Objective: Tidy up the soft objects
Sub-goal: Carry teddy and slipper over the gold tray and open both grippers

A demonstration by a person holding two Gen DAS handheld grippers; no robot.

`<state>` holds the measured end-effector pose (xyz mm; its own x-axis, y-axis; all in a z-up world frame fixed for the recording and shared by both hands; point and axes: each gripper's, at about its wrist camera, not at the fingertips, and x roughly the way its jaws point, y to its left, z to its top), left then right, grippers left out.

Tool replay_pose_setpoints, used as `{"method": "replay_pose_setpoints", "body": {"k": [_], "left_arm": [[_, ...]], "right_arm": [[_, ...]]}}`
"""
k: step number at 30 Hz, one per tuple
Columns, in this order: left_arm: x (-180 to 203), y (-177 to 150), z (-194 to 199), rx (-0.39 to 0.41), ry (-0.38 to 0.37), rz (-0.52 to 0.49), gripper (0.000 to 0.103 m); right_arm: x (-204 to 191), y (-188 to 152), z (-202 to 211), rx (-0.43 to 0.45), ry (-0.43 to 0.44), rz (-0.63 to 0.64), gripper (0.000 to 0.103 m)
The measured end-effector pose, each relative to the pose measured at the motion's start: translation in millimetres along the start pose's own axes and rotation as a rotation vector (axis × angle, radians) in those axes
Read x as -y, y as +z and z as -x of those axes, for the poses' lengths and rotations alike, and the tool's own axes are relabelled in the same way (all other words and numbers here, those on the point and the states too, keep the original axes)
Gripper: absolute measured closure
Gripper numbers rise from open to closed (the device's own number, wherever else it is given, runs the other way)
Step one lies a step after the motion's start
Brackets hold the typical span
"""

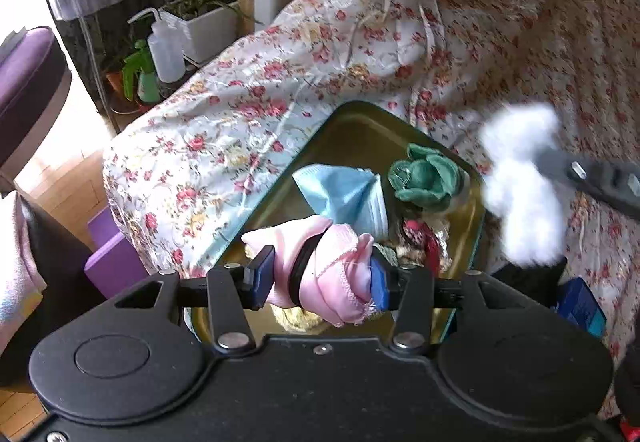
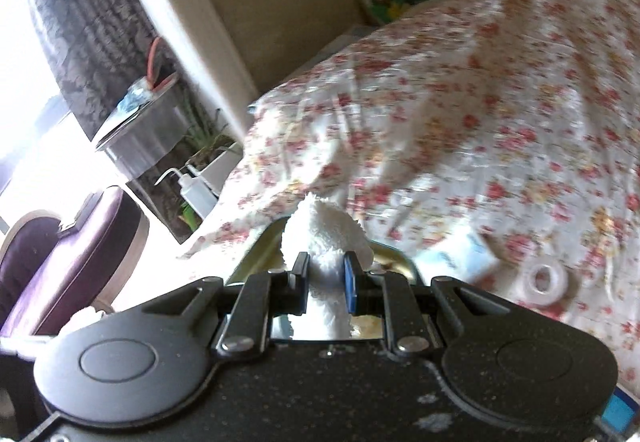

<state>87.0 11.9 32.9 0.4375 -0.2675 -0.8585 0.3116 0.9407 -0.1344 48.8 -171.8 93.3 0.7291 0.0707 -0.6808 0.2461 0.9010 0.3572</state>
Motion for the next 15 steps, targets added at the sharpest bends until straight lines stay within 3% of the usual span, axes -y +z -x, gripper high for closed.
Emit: {"method": "replay_pose_setpoints", "body": {"k": [8, 15], "left_arm": [[11.0, -3.9, -5.3, -0.033, -0.029, -0.039, 0.056], [15.3, -6.1, -9.1, -0.060, -0.058, -0.042, 0.056]], "right_arm": [[-49.6, 19.8, -50.0, -0.035, -0.018, 0.086, 0.086], [-53.4, 18.7, -70.1, -0.045, -0.083, 0.105, 0.072]]}}
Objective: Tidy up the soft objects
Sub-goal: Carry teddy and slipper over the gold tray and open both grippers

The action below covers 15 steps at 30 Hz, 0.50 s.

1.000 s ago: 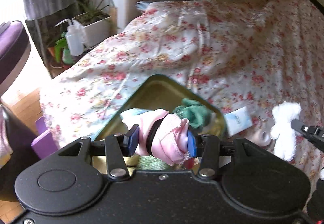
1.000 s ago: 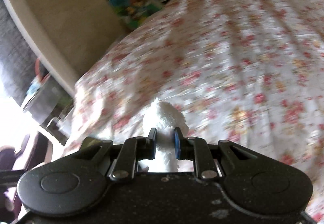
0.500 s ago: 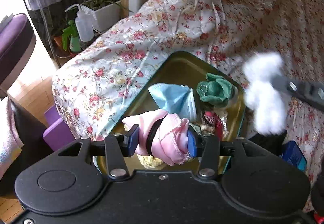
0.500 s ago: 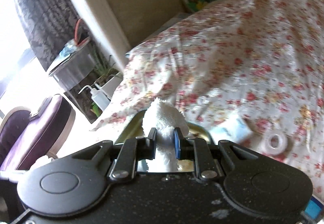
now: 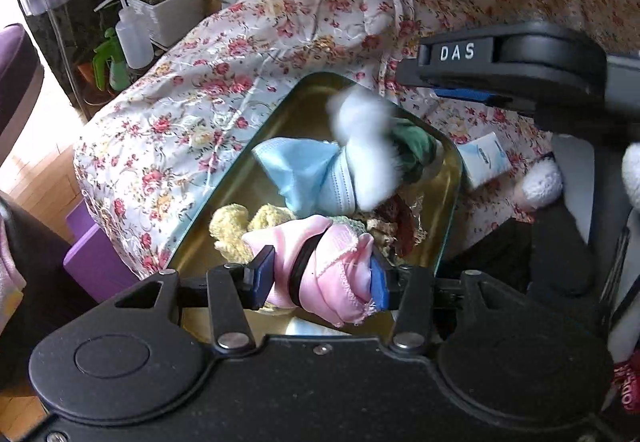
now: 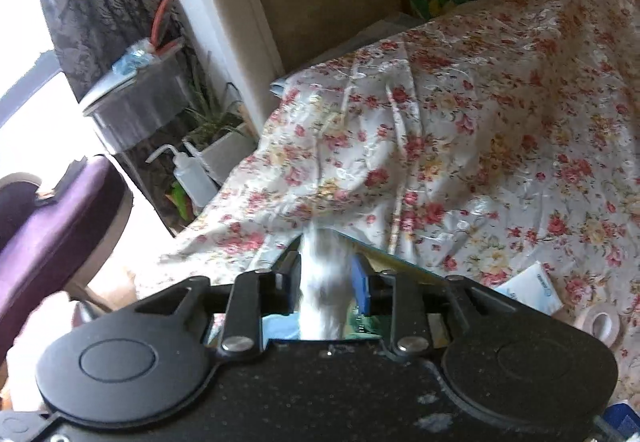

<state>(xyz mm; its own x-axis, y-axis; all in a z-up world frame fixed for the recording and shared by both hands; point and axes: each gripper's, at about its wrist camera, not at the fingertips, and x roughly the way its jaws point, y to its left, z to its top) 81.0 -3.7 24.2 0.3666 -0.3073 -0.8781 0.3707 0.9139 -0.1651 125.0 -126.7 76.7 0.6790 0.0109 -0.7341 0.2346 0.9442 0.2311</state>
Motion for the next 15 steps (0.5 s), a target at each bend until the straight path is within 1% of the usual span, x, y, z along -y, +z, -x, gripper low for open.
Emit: {"method": "replay_pose_setpoints", "body": {"k": [5, 7, 9, 15], "left_arm": [[2.2, 0.3, -4.2, -0.020, -0.025, 0.002, 0.056], [4.7, 0.1, -5.1, -0.027, -0.033, -0.004, 0.050], [6.5, 0.0, -4.0, -0.020, -0.041, -0.002, 0.039], [8.1, 2.5, -3.8, -0.017, -0.036, 0.013, 0.039]], "right_arm": [[19.2, -11.4, 12.0, 0.001, -0.034, -0.006, 0.072], [27.1, -14.9, 18.4, 0.007, -0.047, -0.009, 0.072], [35.3, -17.3, 25.2, 0.011, -0.050, -0.019, 0.072], [50.6, -24.7, 48.4, 0.034, -0.071, -0.011, 0.072]]}}
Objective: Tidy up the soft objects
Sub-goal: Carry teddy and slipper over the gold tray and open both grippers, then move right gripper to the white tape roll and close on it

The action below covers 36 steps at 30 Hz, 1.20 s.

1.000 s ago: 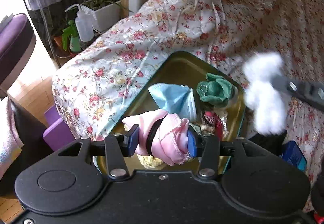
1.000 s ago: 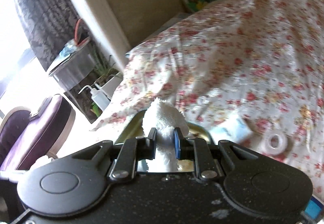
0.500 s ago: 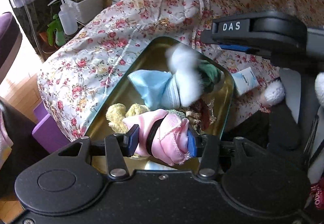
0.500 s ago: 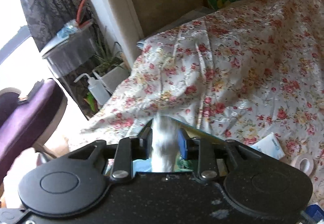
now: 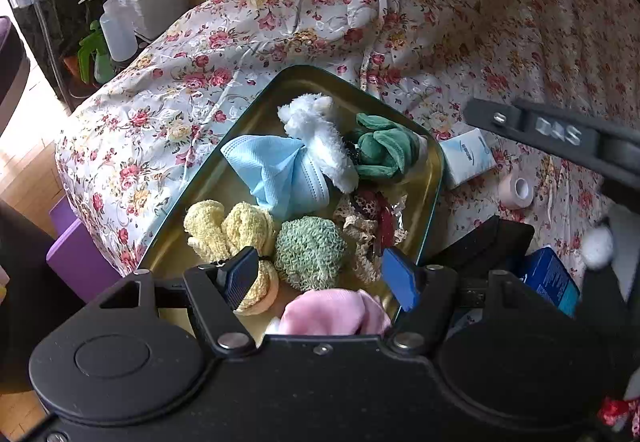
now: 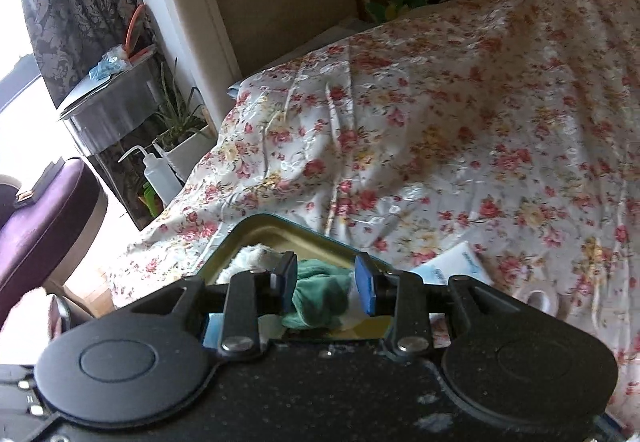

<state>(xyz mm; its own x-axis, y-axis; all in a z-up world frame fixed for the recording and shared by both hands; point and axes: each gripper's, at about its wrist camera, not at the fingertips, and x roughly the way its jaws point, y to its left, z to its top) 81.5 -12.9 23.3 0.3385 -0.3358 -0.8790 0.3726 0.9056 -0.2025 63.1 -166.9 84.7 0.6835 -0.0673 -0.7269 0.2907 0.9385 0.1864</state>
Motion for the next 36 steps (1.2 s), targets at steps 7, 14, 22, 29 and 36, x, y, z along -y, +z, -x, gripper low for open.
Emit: {"method": "replay_pose_setpoints", "body": {"k": [7, 14, 22, 29, 36], "left_arm": [[5.3, 1.8, -2.5, -0.004, 0.013, 0.003, 0.039], [16.6, 1.3, -5.1, -0.007, 0.022, -0.011, 0.039], [41.0, -0.4, -14.5, -0.028, 0.024, -0.041, 0.039], [75.2, -1.9, -26.5, -0.054, 0.005, -0.104, 0.039], [111.8, -3.5, -36.4, -0.048, -0.011, -0.192, 0.039]], "right_arm": [[24.4, -9.2, 22.6, 0.000, -0.029, 0.004, 0.066], [60.5, -27.0, 35.2, -0.033, -0.096, -0.009, 0.062], [110.3, -42.9, 35.0, -0.074, -0.227, -0.070, 0.058], [155.3, -62.7, 24.0, -0.123, -0.331, -0.182, 0.054], [165.6, -56.1, 13.5, -0.131, -0.334, -0.196, 0.044]]}}
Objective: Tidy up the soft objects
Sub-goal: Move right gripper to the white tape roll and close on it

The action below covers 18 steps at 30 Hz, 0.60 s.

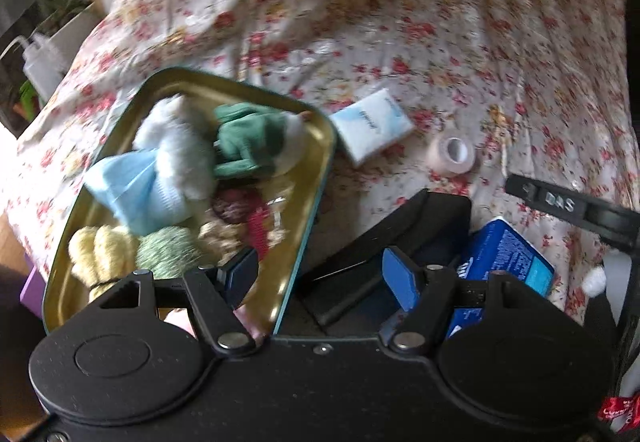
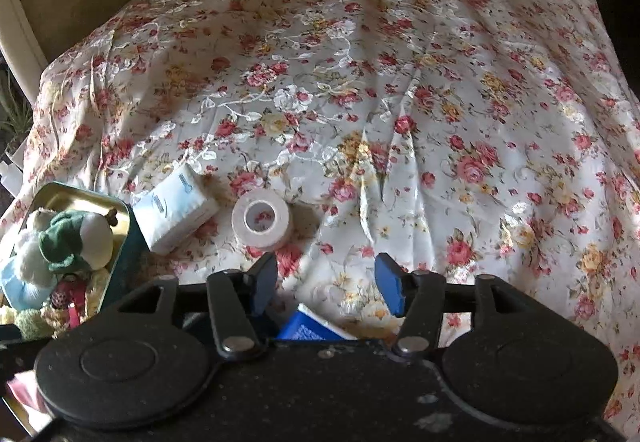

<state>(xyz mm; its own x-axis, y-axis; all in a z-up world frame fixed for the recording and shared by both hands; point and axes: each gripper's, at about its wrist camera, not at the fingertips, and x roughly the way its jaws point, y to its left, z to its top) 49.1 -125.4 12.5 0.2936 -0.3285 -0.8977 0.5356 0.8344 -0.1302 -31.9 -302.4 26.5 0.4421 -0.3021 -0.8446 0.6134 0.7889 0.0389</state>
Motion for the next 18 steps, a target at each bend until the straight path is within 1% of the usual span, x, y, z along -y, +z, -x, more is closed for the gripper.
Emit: {"method": "replay_pose_setpoints", "body": {"k": [4, 8, 11, 14, 18], "left_arm": [[12.4, 2.0, -5.0, 0.004, 0.006, -0.030, 0.039], [18.6, 4.7, -10.3, -0.004, 0.001, -0.029, 0.039], [20.6, 5.5, -13.4, -0.009, 0.002, -0.031, 0.039], [20.7, 6.4, -15.4, -0.007, 0.009, -0.035, 0.039], [16.2, 9.0, -19.4, -0.009, 0.021, -0.021, 0.039]], "right_arm": [[-17.6, 11.2, -6.5, 0.004, 0.012, 0.048, 0.041], [-33.1, 20.4, -27.3, -0.023, 0.015, 0.092, 0.040], [-38.2, 25.4, -46.0, -0.042, 0.007, 0.107, 0.040], [-41.7, 26.2, -58.6, -0.063, 0.028, 0.111, 0.040], [-51.8, 25.7, -69.0, -0.066, 0.038, 0.161, 0.040]]}}
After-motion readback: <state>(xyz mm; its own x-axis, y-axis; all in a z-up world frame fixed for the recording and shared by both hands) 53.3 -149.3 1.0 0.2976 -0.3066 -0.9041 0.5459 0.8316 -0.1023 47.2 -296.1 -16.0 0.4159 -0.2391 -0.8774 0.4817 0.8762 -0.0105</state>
